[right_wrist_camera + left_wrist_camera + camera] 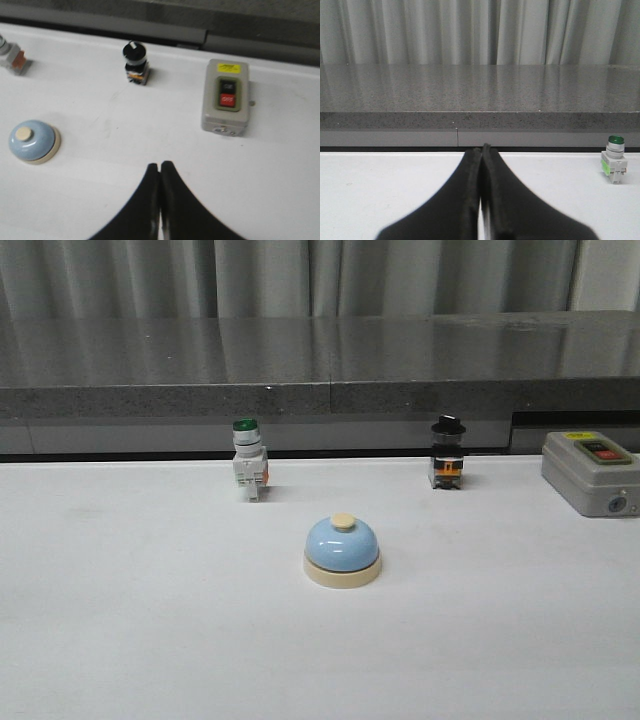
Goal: Place and press bell with both arms
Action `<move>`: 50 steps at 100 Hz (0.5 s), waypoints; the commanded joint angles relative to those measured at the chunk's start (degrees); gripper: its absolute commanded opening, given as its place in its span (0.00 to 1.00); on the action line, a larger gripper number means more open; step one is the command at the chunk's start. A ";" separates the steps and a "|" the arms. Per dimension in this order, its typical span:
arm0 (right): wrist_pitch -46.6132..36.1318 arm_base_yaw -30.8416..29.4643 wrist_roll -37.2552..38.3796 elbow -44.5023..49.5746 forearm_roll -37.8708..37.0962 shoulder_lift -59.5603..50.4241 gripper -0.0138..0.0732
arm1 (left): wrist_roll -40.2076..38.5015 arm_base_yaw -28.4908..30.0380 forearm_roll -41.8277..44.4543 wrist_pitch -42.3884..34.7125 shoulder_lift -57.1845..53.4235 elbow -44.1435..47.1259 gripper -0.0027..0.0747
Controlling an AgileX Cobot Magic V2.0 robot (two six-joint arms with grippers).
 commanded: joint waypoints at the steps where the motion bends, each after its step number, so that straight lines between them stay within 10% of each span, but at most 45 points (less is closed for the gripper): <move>1: -0.10 2.79 -0.61 -5.60 0.12 4.70 0.09 | -0.28 0.01 0.00 -4.46 -1.73 2.45 0.01; 50: 11.44 17.28 -4.24 -28.11 2.08 32.17 0.09 | -0.28 0.01 0.00 -4.46 -1.73 2.45 0.01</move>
